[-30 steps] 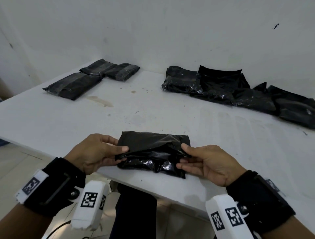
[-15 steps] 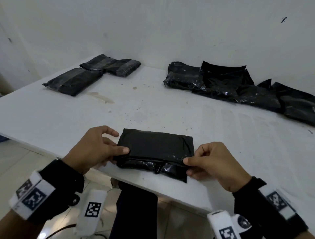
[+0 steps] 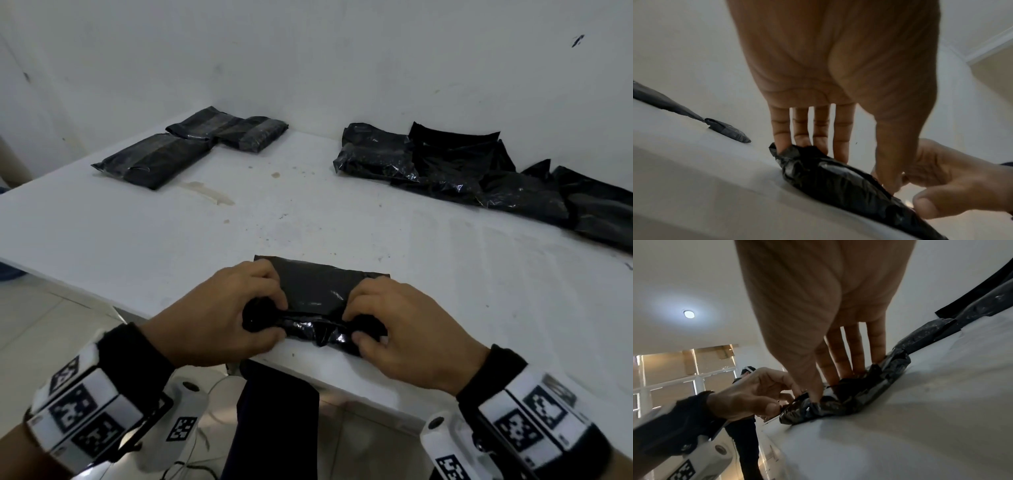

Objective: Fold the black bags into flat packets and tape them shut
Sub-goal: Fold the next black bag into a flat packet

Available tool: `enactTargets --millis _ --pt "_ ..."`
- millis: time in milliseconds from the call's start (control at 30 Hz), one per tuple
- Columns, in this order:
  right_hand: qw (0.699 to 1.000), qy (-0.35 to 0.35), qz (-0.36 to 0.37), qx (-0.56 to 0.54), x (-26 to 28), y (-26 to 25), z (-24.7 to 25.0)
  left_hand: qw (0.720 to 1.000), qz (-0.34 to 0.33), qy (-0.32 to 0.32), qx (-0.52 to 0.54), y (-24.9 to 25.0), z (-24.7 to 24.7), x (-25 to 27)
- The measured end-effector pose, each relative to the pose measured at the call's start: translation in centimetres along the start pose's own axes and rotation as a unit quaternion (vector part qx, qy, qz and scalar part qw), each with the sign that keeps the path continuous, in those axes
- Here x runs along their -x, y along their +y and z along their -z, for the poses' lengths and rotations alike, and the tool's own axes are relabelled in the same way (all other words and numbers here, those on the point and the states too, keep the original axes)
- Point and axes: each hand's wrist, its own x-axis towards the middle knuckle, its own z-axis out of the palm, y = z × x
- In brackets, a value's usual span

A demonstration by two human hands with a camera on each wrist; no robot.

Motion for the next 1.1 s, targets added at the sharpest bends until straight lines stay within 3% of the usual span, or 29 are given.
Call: enactTargets --millis 167,367,567,733,933,1033,1100 --pt "0.995 -0.058 -0.015 0.085 -1.2 -1.1 0.1 0.997 -0.029 0.026 -0.071 -0.3 -0.7 -0.2" --pt "0.994 -0.087 -0.020 0.063 -0.9 -0.6 0.5 0.997 -0.050 0.056 -0.024 -0.9 -0.9 0.0" --pt "0.998 -0.052 -0.035 0.024 -0.4 -0.3 -0.2 0.996 -0.032 0.068 -0.039 -0.7 -1.6 0.4" --pt "0.997 -0.047 -0.053 0.011 -1.0 -1.1 0.8 0.996 0.027 0.025 -0.083 0.9 -0.2 -0.1" --pt "0.992 0.077 -0.061 0.079 -3.3 -2.4 1.3 0.984 0.024 0.114 -0.134 2.5 0.3 -3.8" --pt "0.989 0.088 -0.065 0.095 -4.2 -2.0 0.5 0.987 0.019 0.073 -0.139 2.2 -0.9 -5.1" --pt "0.994 0.038 -0.068 0.082 -4.3 -1.2 -0.3 0.987 0.011 0.003 -0.160 1.9 -1.6 -5.3"
